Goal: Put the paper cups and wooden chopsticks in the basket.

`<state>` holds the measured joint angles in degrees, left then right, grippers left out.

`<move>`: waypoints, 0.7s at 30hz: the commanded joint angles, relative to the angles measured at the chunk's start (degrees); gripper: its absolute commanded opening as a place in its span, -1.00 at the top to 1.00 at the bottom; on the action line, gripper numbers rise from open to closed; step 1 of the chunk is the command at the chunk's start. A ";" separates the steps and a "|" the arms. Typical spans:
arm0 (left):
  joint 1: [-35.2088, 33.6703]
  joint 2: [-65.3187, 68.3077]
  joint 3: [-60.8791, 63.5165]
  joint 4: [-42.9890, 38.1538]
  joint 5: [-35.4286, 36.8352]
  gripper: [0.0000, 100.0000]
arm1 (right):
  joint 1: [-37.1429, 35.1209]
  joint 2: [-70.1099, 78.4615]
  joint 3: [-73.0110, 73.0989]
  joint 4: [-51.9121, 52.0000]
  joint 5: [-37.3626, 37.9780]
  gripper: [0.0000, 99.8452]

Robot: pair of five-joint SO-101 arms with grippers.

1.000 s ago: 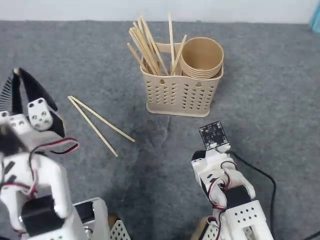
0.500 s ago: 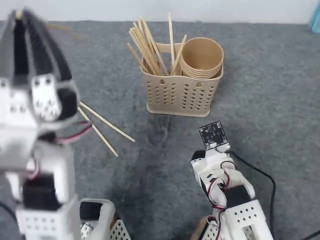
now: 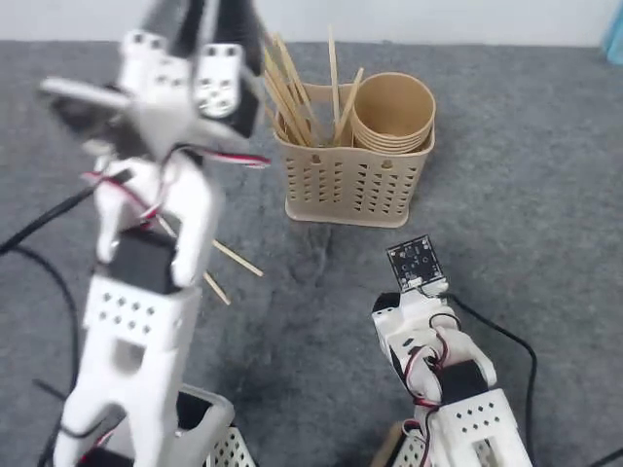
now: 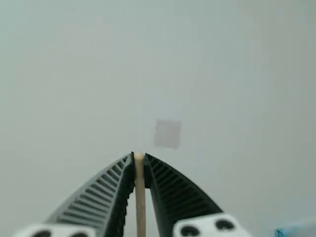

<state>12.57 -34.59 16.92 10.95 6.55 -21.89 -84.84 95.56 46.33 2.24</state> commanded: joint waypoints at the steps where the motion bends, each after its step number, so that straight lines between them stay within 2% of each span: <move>1: 1.32 3.60 -2.33 -1.67 0.26 0.98 | 0.57 -1.19 1.23 -1.19 1.67 0.98; 4: 1.05 6.86 -2.33 -2.37 3.34 0.98 | 0.57 -1.19 1.23 -1.19 3.52 0.98; 10: 1.05 12.22 1.27 -14.95 6.07 0.98 | 0.57 -1.19 1.32 -1.19 3.87 0.98; 21: 0.88 8.18 16.04 -14.95 5.80 0.97 | 0.57 -1.19 1.32 -1.19 3.96 0.98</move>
<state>13.19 -22.37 30.11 -2.51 12.18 -21.89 -84.84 95.56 46.33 4.79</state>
